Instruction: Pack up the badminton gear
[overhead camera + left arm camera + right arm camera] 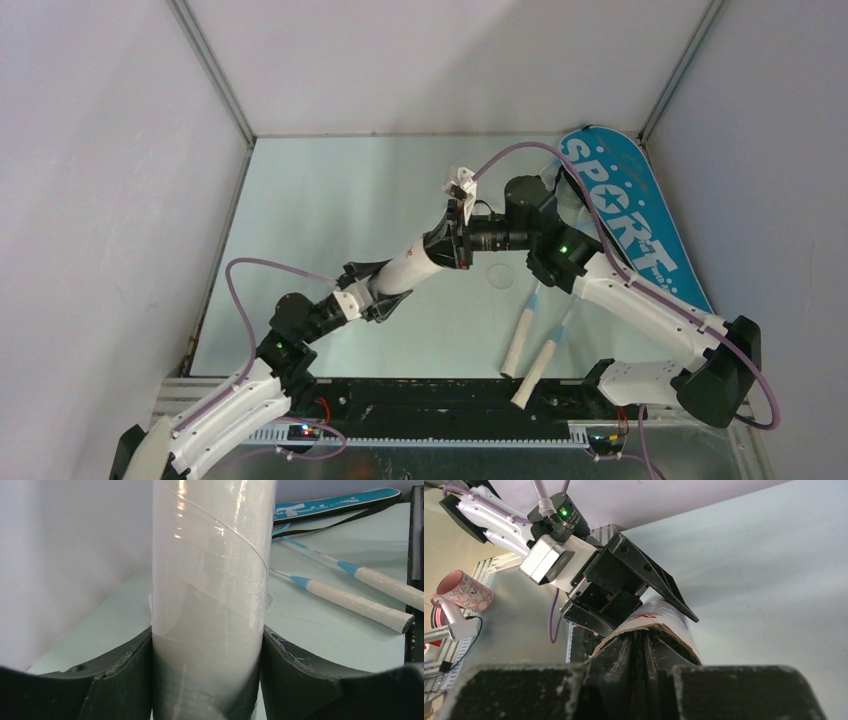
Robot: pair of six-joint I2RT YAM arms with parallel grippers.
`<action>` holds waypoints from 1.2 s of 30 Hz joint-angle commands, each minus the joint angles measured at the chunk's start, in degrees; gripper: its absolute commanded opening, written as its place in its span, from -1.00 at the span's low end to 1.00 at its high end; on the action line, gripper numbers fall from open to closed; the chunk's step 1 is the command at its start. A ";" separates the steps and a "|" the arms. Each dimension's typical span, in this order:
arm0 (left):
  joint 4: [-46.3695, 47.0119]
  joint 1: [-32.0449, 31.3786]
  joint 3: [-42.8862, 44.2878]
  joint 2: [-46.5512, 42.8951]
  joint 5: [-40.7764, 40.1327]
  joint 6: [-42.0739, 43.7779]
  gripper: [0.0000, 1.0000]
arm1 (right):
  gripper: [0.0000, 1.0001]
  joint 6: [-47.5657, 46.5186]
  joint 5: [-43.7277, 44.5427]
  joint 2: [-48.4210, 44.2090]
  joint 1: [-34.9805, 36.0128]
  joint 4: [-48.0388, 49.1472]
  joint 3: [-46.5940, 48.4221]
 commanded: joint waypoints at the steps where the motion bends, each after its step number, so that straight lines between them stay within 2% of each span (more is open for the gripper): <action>1: 4.92 -0.31 0.57 -0.12 2.22 0.28 0.34 | -0.56 -3.15 -0.03 0.29 1.15 -6.45 3.10; 4: 4.72 -0.32 0.13 -0.81 1.34 -0.05 0.34 | -0.26 -5.73 1.27 -1.84 1.03 -8.72 3.41; 8: 4.90 -0.31 -0.72 -1.92 0.82 -0.67 0.34 | 0.02 -7.52 3.04 -4.40 0.48 -10.35 3.35; 18: 3.48 -0.32 -1.32 -3.43 -0.37 -0.95 0.34 | 0.28 -7.54 -1.83 -9.77 -3.25 -9.91 3.39; 22: 3.63 -0.27 -1.26 -2.94 -0.29 -1.13 0.35 | 0.57 -9.05 -4.39 -12.72 -5.29 -8.31 3.41; 25: 3.84 -0.31 -1.13 -2.52 -0.75 -1.40 0.35 | 0.95 -9.12 -5.90 -15.03 -7.15 -6.68 3.39; 28: 4.19 -0.32 -0.82 -2.66 -1.08 -1.84 0.36 | 0.99 -9.13 -4.17 -16.01 -9.76 -5.77 3.39; 31: 5.61 -0.30 -1.04 -2.88 -4.04 -2.51 0.36 | 0.99 -7.84 1.52 -14.60 -13.00 -5.60 3.43; 36: 8.26 -0.24 -1.62 -2.72 -12.95 -4.85 0.37 | 0.99 -2.74 13.99 -5.23 -21.41 -5.95 3.42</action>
